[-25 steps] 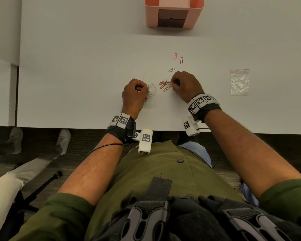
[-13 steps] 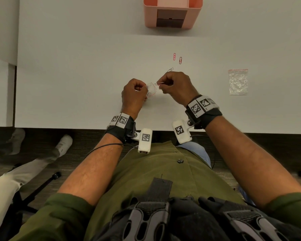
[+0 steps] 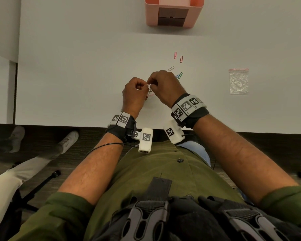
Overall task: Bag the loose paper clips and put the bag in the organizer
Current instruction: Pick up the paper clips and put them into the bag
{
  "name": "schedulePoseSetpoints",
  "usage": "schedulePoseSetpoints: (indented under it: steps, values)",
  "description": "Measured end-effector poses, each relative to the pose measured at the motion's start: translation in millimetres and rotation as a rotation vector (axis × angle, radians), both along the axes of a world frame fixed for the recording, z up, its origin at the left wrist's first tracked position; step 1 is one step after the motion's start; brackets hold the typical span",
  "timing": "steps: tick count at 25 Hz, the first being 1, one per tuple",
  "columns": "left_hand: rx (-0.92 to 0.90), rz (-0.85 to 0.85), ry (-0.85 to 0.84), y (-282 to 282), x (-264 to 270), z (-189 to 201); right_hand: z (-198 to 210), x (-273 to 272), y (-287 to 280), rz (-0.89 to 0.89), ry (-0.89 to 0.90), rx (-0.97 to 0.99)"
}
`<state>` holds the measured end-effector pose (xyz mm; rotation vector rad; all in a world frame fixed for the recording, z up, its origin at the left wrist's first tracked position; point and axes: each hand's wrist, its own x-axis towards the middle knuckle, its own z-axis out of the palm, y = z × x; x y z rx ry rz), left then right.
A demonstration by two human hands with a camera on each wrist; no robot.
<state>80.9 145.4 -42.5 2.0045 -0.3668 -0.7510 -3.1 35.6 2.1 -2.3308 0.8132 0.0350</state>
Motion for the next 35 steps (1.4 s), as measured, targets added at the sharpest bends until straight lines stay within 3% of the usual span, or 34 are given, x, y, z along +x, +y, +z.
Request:
schedulePoseSetpoints:
  steps: [6,11,16,21,24,30,35]
  values:
    - [-0.001,0.015,0.017,1,-2,3,-5,-5,-4,-0.158,-0.143,0.237]
    - [0.011,0.017,0.021,1,-1,4,-23,-25,-31,-0.219,-0.124,0.114]
    - [0.015,0.017,0.037,2,-3,3,-45,-40,-68,-0.415,-0.037,0.077]
    - [0.01,0.025,0.033,5,-4,5,-62,-24,-94,-0.264,0.142,0.026]
    - [0.011,0.037,0.033,8,-3,3,-66,-18,-91,-0.074,0.246,-0.03]
    - [0.009,0.042,0.043,9,-3,0,-73,-34,-53,0.254,0.214,-0.172]
    - [0.008,0.028,0.041,4,-4,-2,-73,-41,-42,0.285,0.145,-0.29]
